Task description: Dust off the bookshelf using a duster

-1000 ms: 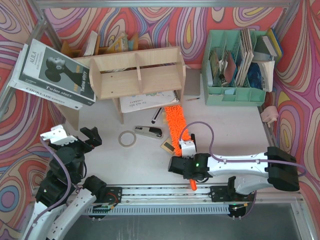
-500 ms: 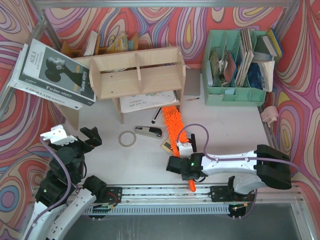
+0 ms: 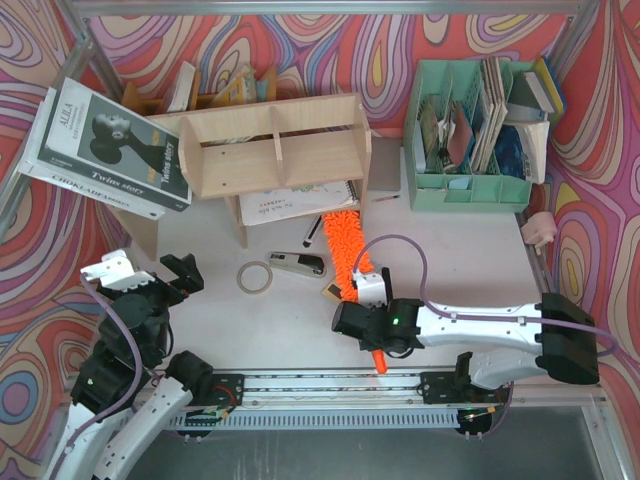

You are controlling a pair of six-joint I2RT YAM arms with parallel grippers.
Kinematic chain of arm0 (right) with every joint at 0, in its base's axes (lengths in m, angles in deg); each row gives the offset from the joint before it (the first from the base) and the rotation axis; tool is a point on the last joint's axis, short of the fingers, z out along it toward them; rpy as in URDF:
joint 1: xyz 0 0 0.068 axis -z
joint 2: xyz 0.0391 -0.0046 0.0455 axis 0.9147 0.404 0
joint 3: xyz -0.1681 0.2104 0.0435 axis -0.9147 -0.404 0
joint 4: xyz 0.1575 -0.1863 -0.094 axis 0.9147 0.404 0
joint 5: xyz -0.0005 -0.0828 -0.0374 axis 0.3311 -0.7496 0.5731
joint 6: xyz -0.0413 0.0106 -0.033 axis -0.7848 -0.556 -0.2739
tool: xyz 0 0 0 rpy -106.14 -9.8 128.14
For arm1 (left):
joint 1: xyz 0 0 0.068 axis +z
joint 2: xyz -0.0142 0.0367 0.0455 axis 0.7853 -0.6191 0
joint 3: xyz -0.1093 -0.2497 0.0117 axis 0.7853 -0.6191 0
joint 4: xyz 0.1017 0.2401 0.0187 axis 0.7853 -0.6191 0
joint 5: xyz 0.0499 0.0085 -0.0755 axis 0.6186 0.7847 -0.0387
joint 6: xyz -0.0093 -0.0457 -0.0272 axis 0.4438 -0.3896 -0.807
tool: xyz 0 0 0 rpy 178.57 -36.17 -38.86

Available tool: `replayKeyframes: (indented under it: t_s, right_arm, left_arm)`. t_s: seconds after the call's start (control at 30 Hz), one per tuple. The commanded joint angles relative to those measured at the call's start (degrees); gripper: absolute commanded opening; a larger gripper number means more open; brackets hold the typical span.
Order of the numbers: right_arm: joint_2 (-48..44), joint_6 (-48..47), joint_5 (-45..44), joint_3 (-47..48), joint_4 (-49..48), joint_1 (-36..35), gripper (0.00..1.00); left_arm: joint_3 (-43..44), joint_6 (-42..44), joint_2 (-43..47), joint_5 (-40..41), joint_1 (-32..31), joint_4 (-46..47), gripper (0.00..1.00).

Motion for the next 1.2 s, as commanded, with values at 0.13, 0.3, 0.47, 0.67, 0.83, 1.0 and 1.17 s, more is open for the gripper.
replayKeyframes:
  t_s: [0.13,0.3,0.47,0.67,0.83,1.0,1.17]
  right_arm:
    - [1.2,-9.2,-0.7,1.6,-10.6,0.1,0.00]
    - [6.1,-12.7,2.0,5.2,-13.3,-0.2,0.00]
    - [11.3,-14.8,3.6,9.2,-15.5,-1.9,0.00]
    - [18.2,-16.7,4.3,15.2,-15.5,-5.1,0.00]
    - [23.4,-16.5,5.3,17.8,-15.2,-6.7,0.00]
    - [26.1,-14.7,6.4,17.7,-12.4,-6.7,0.00]
    - [26.5,-14.5,7.0,18.1,-10.7,-6.7,0.00]
  left_arm:
    - [0.6,-0.2,0.0,0.3,0.3,0.0,0.98]
    - [0.6,-0.2,-0.1,0.4,0.4,0.0,0.98]
    - [0.6,-0.2,0.0,0.5,0.3,-0.1,0.98]
    - [0.6,-0.2,0.0,0.4,0.3,0.0,0.98]
    - [0.6,-0.2,0.1,0.5,0.4,0.0,0.98]
    - [0.6,-0.2,0.2,0.6,0.3,0.0,0.98]
    - [0.6,-0.2,0.1,0.6,0.4,0.1,0.98]
